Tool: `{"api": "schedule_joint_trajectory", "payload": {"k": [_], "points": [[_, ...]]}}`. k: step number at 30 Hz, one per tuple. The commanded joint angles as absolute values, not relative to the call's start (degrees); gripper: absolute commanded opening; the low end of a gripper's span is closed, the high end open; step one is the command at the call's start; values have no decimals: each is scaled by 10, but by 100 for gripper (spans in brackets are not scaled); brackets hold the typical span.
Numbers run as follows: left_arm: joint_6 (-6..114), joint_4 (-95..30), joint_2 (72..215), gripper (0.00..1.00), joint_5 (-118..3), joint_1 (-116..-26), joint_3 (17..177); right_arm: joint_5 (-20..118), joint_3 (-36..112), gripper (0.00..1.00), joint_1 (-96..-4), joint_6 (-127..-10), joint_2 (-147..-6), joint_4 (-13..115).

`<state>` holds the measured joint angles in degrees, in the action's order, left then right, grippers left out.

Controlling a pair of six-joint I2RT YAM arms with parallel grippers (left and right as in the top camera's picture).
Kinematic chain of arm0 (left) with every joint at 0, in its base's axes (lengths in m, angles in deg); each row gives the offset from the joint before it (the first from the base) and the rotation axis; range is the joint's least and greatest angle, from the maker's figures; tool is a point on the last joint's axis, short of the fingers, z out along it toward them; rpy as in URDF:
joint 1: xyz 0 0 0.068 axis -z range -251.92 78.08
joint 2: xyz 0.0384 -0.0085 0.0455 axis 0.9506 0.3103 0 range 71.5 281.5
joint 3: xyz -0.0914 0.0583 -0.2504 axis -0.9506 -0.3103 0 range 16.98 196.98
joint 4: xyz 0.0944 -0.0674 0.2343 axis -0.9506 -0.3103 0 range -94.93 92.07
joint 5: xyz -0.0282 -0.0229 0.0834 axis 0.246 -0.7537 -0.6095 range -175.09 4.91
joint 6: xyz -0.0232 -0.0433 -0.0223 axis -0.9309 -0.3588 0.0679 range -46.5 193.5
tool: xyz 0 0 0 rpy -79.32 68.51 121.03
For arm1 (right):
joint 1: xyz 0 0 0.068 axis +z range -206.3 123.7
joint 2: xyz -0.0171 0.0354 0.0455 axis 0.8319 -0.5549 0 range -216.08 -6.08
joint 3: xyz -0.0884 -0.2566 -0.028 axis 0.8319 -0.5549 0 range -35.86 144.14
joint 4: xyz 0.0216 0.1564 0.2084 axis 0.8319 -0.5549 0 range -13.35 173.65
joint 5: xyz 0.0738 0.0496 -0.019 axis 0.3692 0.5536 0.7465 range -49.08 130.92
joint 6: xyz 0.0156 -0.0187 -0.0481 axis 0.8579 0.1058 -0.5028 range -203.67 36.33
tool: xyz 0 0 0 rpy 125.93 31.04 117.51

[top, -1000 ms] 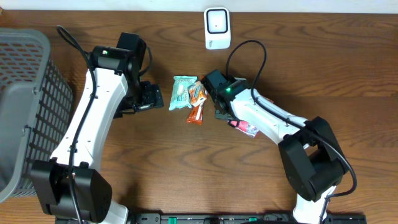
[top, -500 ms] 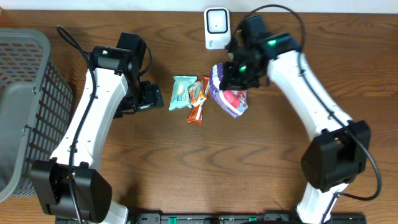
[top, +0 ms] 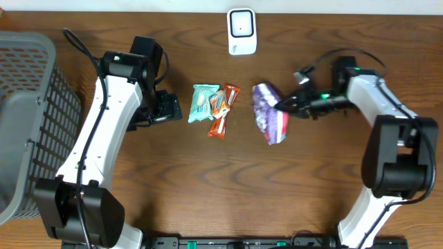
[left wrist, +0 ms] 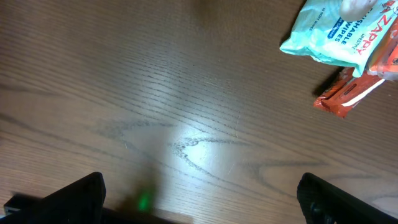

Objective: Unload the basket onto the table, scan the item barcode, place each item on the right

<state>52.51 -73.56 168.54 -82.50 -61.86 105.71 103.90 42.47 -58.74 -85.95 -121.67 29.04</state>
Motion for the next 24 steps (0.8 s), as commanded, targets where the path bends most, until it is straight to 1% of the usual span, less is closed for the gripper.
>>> {"api": "schedule_joint_trajectory", "payload": {"k": [1,2,3,4,6,9,11,15,18,21,24], "points": [[524,-738,1689,98,-834,-620,1056,966,437,34,-670,-820,-1211,278],[524,-738,1689,98,-834,-620,1056,962,444,49,-684,-820,-1211,265],[524,-738,1689,98,-834,-620,1056,954,451,59,-695,-820,-1211,251],[524,-738,1689,98,-834,-620,1056,945,461,64,-706,-821,-1211,235],[524,-738,1689,98,-834,-620,1056,908,492,66,-724,-836,-1211,190],[524,-738,1689,98,-834,-620,1056,827,544,67,-729,-840,-1211,128],[524,-738,1689,98,-834,-620,1056,781,578,68,-722,-840,-1211,92],[524,-738,1689,98,-834,-620,1056,732,612,69,-698,-840,-1211,56],[524,-738,1689,98,-834,-620,1056,704,612,68,-665,-850,-1211,44],[524,-738,1689,98,-834,-620,1056,626,612,69,-610,-854,-1212,27],[524,-738,1689,98,-834,-620,1056,509,612,70,-536,-790,-1211,22]]}}
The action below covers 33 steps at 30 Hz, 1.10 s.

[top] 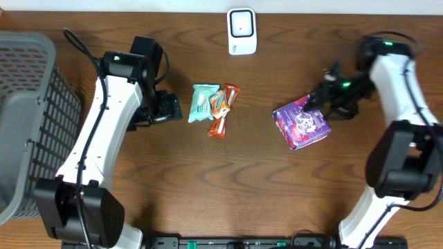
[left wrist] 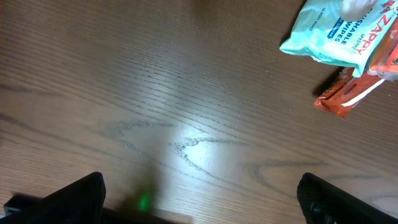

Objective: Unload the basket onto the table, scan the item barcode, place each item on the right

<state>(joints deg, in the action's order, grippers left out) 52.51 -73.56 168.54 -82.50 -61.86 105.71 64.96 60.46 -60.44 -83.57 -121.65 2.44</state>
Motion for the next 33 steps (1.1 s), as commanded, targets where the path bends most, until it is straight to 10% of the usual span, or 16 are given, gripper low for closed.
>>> {"api": "schedule_joint_trajectory", "payload": {"k": [1,14,25,33], "points": [[524,-738,1689,98,-834,-620,1056,465,612,70,-510,-762,-1212,23],[524,-737,1689,98,-834,-620,1056,121,550,68,-256,-470,-1212,52],[524,-738,1689,98,-834,-620,1056,41,359,74,-243,-470,-1212,304],[524,-738,1689,98,-834,-620,1056,152,358,1,-291,-508,-1212,316]]}}
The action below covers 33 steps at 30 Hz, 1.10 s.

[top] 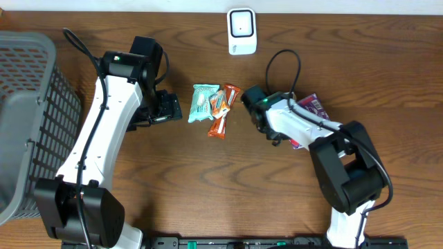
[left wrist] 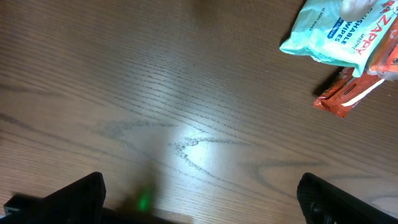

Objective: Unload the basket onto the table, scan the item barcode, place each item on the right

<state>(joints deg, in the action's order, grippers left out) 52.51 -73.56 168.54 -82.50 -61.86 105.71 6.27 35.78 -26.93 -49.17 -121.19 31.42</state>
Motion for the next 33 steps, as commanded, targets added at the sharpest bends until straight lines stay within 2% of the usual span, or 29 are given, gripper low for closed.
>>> {"api": "schedule_joint_trajectory", "payload": {"k": [1,5,11,14,21,26,31,33], "points": [[524,-738,1689,98,-834,-620,1056,188,366,1,-296,-523,-1211,313],[524,-738,1689,98,-834,-620,1056,364,433,1,-326,-583,-1208,277],[524,-738,1689,98,-834,-620,1056,735,575,1,-382,-742,-1205,197],[524,-738,1689,98,-834,-620,1056,863,605,1,-405,-797,-1205,173],[524,-738,1689,98,-834,-620,1056,1000,563,1,-450,-862,-1206,168],[524,-738,1689,98,-834,-620,1056,1075,461,1,-487,-867,-1206,239],[524,-738,1689,98,-834,-620,1056,1018,372,1,-542,-815,-1206,325],[524,-738,1689,98,-834,-620,1056,956,372,9,-567,-796,-1206,319]]}}
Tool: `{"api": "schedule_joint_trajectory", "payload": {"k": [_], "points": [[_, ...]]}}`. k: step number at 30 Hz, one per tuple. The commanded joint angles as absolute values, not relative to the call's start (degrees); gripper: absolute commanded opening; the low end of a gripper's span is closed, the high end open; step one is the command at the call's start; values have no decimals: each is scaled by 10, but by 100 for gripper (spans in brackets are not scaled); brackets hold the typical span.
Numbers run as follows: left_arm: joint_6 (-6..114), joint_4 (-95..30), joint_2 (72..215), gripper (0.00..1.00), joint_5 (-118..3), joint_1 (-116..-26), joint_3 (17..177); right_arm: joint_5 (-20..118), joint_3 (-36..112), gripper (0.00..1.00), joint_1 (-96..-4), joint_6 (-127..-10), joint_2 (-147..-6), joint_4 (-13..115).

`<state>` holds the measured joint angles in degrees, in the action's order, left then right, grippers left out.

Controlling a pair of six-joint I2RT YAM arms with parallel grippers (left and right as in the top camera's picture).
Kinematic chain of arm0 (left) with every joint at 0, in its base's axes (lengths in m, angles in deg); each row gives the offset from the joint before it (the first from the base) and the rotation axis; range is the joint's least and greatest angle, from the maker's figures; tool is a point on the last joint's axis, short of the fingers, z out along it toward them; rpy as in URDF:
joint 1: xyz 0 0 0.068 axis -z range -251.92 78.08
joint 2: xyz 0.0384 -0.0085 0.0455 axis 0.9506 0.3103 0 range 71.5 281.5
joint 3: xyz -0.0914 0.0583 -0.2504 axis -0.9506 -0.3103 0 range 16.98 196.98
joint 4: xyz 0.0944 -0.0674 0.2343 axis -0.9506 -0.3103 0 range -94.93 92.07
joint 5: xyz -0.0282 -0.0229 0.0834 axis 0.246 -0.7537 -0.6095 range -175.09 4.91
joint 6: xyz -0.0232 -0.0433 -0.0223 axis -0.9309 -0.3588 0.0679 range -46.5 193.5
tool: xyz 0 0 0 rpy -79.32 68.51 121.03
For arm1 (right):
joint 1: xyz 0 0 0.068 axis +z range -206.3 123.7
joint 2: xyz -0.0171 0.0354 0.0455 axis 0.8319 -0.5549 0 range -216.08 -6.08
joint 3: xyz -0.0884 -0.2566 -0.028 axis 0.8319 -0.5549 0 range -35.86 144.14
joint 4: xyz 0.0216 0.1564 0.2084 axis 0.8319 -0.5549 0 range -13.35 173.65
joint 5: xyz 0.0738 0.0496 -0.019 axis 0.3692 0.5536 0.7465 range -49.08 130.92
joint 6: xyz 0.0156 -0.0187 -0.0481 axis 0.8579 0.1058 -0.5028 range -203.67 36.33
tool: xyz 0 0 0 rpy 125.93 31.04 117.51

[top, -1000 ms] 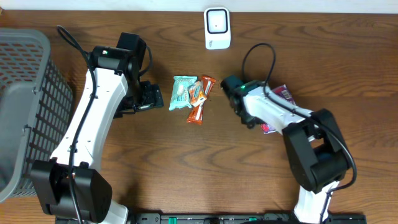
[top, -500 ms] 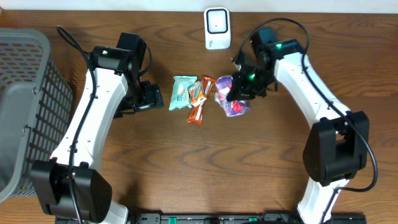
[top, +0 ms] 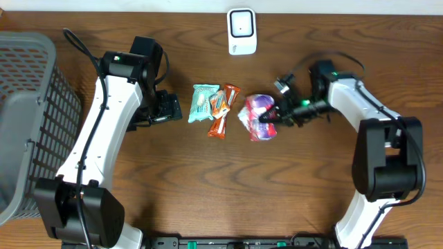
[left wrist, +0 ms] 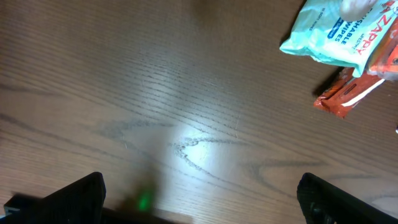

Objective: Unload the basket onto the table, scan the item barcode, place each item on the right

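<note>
The white barcode scanner [top: 241,31] stands at the table's far edge. A purple snack packet [top: 257,117], crumpled with some white showing, is below it at mid-table, and my right gripper [top: 275,115] is shut on its right side. My left gripper [top: 169,107] hovers left of a teal wipes packet [top: 203,102] and orange bars [top: 221,111]. In the left wrist view its fingertips [left wrist: 74,196] stand wide apart over bare wood, with the teal wipes packet [left wrist: 336,34] and an orange bar [left wrist: 348,93] at the upper right.
A grey mesh basket [top: 28,117] fills the left side of the table. The teal packet and orange bars lie just left of the purple packet. The right arm's cable loops above its wrist.
The right arm was bent over mid-table with the purple packet showing to its right. Now it reaches in from the right, holding the packet just right of the orange bars. The left arm is unchanged.
The purple packet first lay mid-table with my right gripper at its right end. Then it was held farther right, face up. After that the arm was doubled over with the packet partly hidden. Now the packet is back at mid-table below the scanner. The left gripper stayed open throughout.
</note>
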<state>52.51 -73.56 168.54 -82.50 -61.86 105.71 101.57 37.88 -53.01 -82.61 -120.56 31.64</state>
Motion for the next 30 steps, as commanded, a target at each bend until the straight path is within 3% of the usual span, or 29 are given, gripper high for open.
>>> {"api": "schedule_joint_trajectory", "payload": {"k": [1,5,10,13,19,25,29,30], "points": [[524,-738,1689,98,-834,-620,1056,929,377,12,-580,-789,-1205,309],[524,-738,1689,98,-834,-620,1056,848,438,24,-621,-795,-1203,222],[524,-738,1689,98,-834,-620,1056,713,558,83,-632,-799,-1203,91],[524,-738,1689,98,-834,-620,1056,675,591,98,-622,-799,-1203,59],[524,-738,1689,98,-834,-620,1056,583,553,99,-607,-746,-1203,82],[524,-738,1689,98,-834,-620,1056,678,431,98,-604,-696,-1203,224],[524,-738,1689,98,-834,-620,1056,721,344,92,-588,-685,-1203,339],[524,-738,1689,98,-834,-620,1056,721,309,84,-576,-674,-1203,388]]}}
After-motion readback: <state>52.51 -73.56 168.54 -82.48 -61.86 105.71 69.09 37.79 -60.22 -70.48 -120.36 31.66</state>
